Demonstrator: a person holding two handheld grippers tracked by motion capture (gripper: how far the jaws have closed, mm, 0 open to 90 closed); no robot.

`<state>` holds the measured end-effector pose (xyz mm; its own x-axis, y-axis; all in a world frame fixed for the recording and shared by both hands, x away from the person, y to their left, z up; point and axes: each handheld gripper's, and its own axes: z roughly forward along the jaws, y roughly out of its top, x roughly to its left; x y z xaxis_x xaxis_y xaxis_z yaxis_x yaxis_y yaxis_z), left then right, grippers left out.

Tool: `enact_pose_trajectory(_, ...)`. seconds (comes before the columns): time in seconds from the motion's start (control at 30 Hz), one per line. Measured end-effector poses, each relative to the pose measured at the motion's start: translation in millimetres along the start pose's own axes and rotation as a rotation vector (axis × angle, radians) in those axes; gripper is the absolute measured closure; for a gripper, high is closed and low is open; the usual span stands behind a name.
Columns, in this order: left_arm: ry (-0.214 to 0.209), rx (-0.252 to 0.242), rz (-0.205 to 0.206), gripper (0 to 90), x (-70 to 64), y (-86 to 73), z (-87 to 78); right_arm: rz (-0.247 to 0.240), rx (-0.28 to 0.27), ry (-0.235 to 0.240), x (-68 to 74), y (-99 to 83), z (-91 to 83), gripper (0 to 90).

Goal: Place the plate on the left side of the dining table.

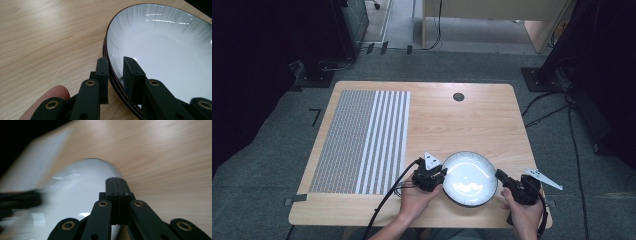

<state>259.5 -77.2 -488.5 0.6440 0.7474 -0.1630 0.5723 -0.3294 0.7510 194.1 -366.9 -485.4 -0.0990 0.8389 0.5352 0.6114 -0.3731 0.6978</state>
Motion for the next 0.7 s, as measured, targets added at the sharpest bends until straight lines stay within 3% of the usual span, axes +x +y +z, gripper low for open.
enact_pose_trajectory(0.03, 0.002, 0.001, 0.004, 75.1, -0.2, 0.2, 0.1, 0.062, 0.017, 0.107, 0.4, 0.6, 0.4, 90.0)
enact_pose_trajectory(0.07, 0.002, 0.003, 0.008, 75.0, 0.0, 0.4, 0.2, 0.068, 0.028, 0.127, 5.3, -0.6, 1.9, 90.0)
enact_pose_trajectory(0.13, -0.005, 0.006, 0.008, 74.7, 0.8, 0.5, 0.3, -0.052, 0.045, 0.039, 19.6, -5.1, 7.2, 88.9)
enact_pose_trajectory(0.2, -0.011, 0.007, 0.012, 73.9, 1.2, -0.2, -0.1, -0.098, 0.017, 0.022, 27.5, -7.4, 9.3, 81.7)
enact_pose_trajectory(0.33, -0.007, -0.012, 0.009, 73.1, 0.2, -0.8, -5.2, -0.094, -0.055, -0.053, 22.5, -3.6, 2.7, 78.9)
enact_pose_trajectory(0.5, -0.018, -0.003, 0.005, 74.7, 0.7, 0.3, -8.0, -0.041, -0.046, -0.127, 0.5, 1.0, -4.8, 84.1)
enact_pose_trajectory(0.63, -0.019, 0.002, -0.001, 74.8, 0.7, 0.8, -7.9, 0.001, 0.01, -0.078, -5.7, -0.1, 0.4, 86.1)
enact_pose_trajectory(0.7, -0.017, 0.0, -0.001, 74.8, 0.2, 1.0, -8.1, -0.003, 0.024, -0.082, -4.9, -1.0, 2.6, 86.9)
